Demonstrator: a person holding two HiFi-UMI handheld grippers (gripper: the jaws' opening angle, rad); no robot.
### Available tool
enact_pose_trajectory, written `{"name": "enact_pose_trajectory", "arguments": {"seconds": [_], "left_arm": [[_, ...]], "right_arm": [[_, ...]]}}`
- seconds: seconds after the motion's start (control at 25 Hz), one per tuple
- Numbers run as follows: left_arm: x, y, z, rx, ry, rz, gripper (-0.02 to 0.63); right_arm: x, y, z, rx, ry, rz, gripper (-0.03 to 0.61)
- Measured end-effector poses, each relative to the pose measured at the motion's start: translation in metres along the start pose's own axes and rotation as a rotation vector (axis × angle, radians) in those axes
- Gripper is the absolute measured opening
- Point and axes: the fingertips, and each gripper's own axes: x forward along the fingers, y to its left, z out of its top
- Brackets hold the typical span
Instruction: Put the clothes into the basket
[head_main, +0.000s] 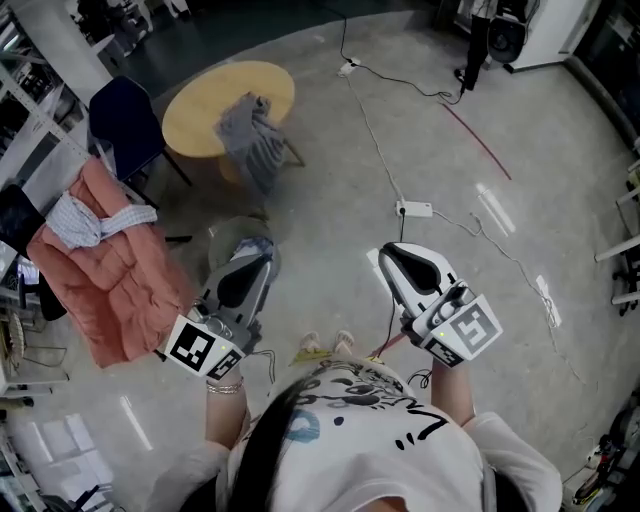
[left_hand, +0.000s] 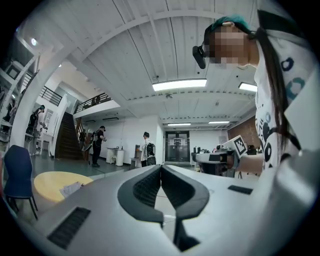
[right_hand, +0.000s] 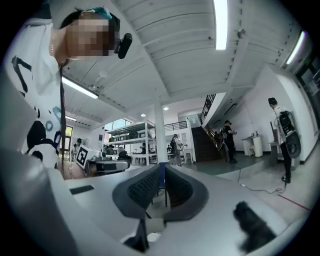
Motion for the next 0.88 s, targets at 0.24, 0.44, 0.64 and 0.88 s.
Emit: {"name": "enact_pose_trajectory", "arguments": {"seconds": [0.24, 0.44, 0.64, 0.88], "left_arm": [[0.021, 0.004, -0.03, 0.028, 0.069, 0.024, 0.015], [0.052, 0.016, -0.031, 0.032, 0.073, 0.027, 0.015], [0.086, 0.053, -0.035, 0.016, 0.06, 0.051, 0.016], [0.121, 0.121, -0.04, -0.009, 0.04, 0.096, 0.017]], "right_arm": [[0.02, -0.008, -0.032, 0.021, 0.086, 0.103, 0.031], [0.041, -0.026, -0.036, 0.089, 0.077, 0.153, 0.031], [0.082, -0.055, -0.04, 0.099, 0.078, 0.167, 0.031], [0.143, -0.096, -0.042, 0.112, 0.076, 0.155, 0.031]]}}
